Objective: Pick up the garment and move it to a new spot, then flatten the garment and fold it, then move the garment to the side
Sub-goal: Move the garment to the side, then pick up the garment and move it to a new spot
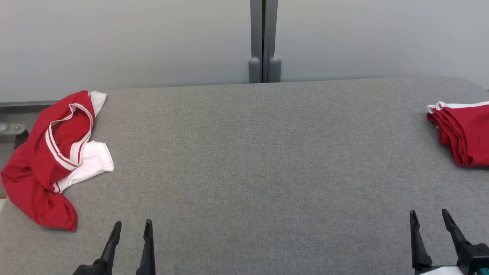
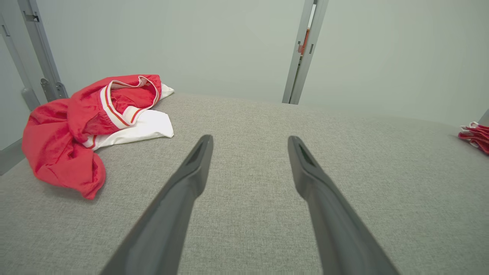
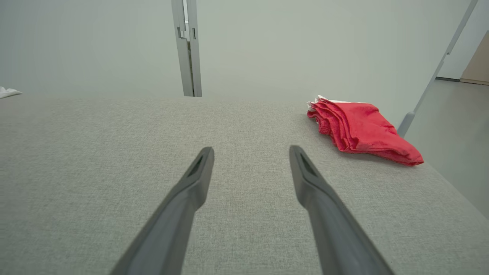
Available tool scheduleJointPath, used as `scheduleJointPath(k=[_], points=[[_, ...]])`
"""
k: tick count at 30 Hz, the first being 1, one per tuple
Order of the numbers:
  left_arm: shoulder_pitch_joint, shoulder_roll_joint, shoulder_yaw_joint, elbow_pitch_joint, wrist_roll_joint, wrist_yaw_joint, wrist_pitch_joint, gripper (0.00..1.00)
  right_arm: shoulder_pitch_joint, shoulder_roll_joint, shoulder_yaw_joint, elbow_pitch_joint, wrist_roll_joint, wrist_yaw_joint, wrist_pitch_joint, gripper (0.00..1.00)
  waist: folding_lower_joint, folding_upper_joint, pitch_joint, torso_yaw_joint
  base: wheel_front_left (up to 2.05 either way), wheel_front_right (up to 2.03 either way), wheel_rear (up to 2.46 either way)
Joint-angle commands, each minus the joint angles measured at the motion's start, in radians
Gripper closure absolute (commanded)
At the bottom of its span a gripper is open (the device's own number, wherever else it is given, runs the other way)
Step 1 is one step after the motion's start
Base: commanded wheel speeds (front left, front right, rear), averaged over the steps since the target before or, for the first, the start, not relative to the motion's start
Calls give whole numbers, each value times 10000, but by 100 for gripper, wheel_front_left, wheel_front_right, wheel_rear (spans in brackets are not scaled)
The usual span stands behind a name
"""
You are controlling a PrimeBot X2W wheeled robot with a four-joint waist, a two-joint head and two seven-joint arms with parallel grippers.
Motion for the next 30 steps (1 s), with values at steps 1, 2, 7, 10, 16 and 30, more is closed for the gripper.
scheduleJointPath(k=[1, 2, 7, 10, 16, 30], points=[[136, 26, 9, 4, 75, -22, -7, 0, 193, 13, -55, -91, 74, -17, -29, 0, 0, 0, -249, 76, 0, 0, 0], [163, 26, 16, 7, 66, -22, -7, 0, 265, 30, -91, -116, 57, -18, -29, 0, 0, 0, -281, 59, 0, 0, 0], [253, 24, -134, 64, 81, -23, -5, 0, 448, 62, 122, 59, 263, -17, -28, 0, 0, 0, -380, -122, 0, 0, 0], [256, 26, -157, 88, 103, -24, -7, 0, 360, 53, 218, 88, 309, -17, -30, 0, 0, 0, -406, -202, 0, 0, 0], [288, 26, -132, 103, 118, -24, -7, 0, 282, 59, 303, 90, 228, -17, -29, 0, 0, 0, -402, -237, 0, 0, 0], [315, 24, -65, 109, 16, 30, -5, 0, 409, 61, 470, 56, 341, -17, -30, 0, 0, 0, -376, 846, 0, 0, 0]])
